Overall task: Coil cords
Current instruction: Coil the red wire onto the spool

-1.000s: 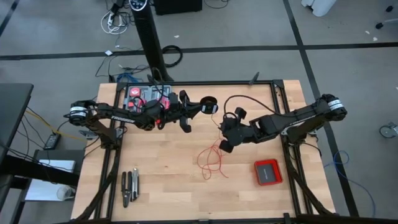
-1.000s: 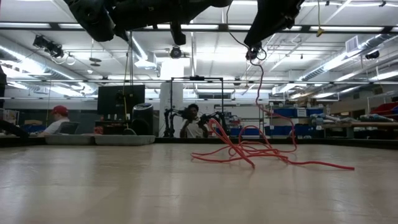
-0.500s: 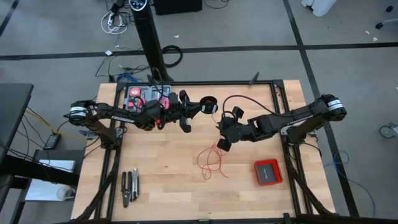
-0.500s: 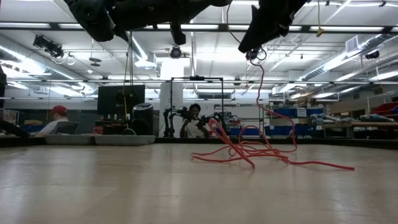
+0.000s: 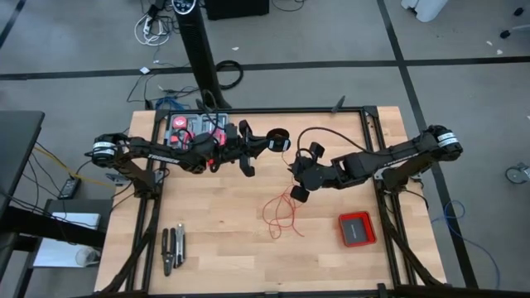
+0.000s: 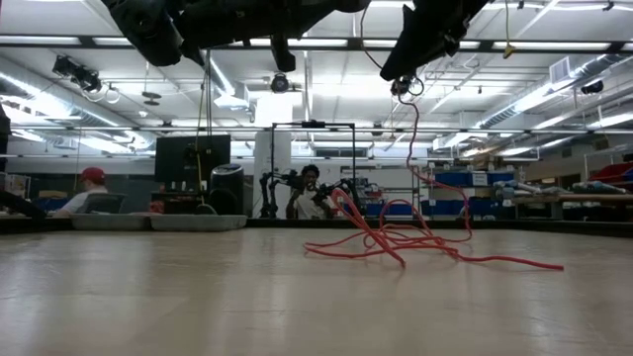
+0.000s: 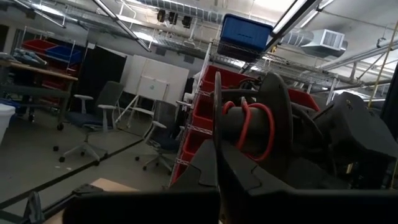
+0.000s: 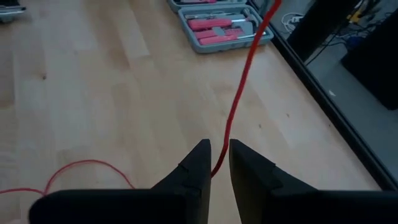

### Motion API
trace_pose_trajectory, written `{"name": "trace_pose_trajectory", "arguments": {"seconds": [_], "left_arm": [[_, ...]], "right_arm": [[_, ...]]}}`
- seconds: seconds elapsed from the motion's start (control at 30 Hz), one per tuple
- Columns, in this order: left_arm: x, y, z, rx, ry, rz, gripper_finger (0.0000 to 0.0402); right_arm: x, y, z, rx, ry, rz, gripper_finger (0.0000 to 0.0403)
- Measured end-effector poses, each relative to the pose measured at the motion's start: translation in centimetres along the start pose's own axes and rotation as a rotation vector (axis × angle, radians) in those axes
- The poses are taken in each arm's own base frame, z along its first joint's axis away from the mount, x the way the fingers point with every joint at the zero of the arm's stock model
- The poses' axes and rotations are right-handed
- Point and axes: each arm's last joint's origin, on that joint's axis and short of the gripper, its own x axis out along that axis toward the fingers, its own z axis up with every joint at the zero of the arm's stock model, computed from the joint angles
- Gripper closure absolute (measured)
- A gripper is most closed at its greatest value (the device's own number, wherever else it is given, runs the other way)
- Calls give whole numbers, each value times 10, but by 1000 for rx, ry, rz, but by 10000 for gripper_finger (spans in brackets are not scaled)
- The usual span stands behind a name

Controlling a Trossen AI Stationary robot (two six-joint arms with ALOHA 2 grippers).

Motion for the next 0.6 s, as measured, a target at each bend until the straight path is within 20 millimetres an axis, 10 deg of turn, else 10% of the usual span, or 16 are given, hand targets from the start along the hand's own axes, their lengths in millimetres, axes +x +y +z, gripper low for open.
{"name": "trace_pose_trajectory", "arguments": {"seconds": [0.6], "left_arm": [[0, 0, 0, 12, -3, 9, 401]], "right_arm": [[0, -3, 1, -12, -2, -13, 398]]}}
